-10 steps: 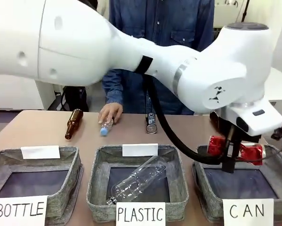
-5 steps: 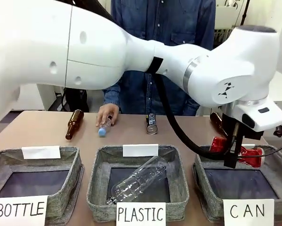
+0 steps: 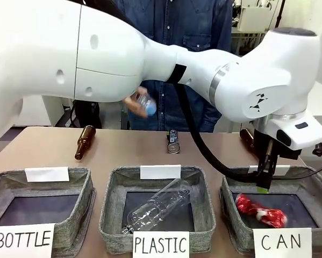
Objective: Sort the can waste into the basket.
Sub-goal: Pick up the can waste from the table and place it in the right Fabric basket.
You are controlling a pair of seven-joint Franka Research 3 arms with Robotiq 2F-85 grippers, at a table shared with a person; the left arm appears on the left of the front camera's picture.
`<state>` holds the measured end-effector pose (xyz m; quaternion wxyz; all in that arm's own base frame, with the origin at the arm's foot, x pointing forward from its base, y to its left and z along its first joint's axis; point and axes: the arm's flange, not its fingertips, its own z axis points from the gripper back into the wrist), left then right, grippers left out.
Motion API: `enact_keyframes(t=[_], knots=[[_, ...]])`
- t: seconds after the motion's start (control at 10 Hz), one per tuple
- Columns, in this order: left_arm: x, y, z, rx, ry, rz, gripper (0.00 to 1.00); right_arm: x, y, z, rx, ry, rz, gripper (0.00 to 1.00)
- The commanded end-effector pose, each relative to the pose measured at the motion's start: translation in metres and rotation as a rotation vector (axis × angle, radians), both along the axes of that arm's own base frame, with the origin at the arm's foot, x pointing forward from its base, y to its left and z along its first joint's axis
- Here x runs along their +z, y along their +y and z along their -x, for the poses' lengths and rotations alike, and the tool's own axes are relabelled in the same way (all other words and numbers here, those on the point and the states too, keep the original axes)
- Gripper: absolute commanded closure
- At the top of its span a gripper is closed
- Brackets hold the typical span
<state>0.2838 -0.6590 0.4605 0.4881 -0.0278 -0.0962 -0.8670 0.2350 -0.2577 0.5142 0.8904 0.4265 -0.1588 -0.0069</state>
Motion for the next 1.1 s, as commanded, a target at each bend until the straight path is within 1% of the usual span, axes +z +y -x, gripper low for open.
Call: enact_keyframes(t=[0.0, 0.2, 0.3, 0.4, 0.5, 0.6, 0.7, 0.8, 0.9, 1.0], knots=[[0.001, 0.004, 0.003, 0.023, 0.008, 0.000, 0.00, 0.004, 0.001, 0.002, -0.011, 0.007, -0.008, 0.00], [0.006, 0.009, 0.001, 0.034, 0.014, 0.005, 0.00, 0.004, 0.001, 0.002, -0.011, 0.007, -0.008, 0.00], [0.012, 0.014, 0.002, 0.037, 0.032, -0.018, 0.00, 0.004, 0.001, 0.002, -0.011, 0.007, -0.008, 0.00], [0.024, 0.025, 0.009, 0.027, 0.025, -0.083, 0.00, 0.004, 0.001, 0.002, -0.011, 0.007, -0.008, 0.00], [0.048, 0.052, 0.024, -0.019, 0.028, -0.140, 0.00, 0.000, 0.000, 0.000, 0.000, 0.000, 0.000, 0.00], [0.078, 0.101, 0.045, -0.016, -0.022, -0.150, 0.00, 0.001, 0.008, -0.007, 0.009, 0.010, 0.007, 0.00], [0.099, 0.146, 0.062, 0.001, -0.030, -0.128, 0.00, 0.003, 0.018, -0.015, 0.035, 0.021, 0.012, 0.00], [0.112, 0.189, 0.073, 0.101, -0.063, -0.092, 0.00, 0.006, 0.033, -0.023, 0.043, 0.029, 0.044, 0.00], [0.121, 0.230, 0.076, 0.196, -0.055, -0.072, 0.00, 0.010, 0.054, -0.030, 0.053, 0.030, 0.079, 0.00], [0.130, 0.281, 0.068, 0.382, -0.031, -0.029, 0.00, 0.017, 0.084, -0.036, 0.070, 0.019, 0.090, 0.00]])
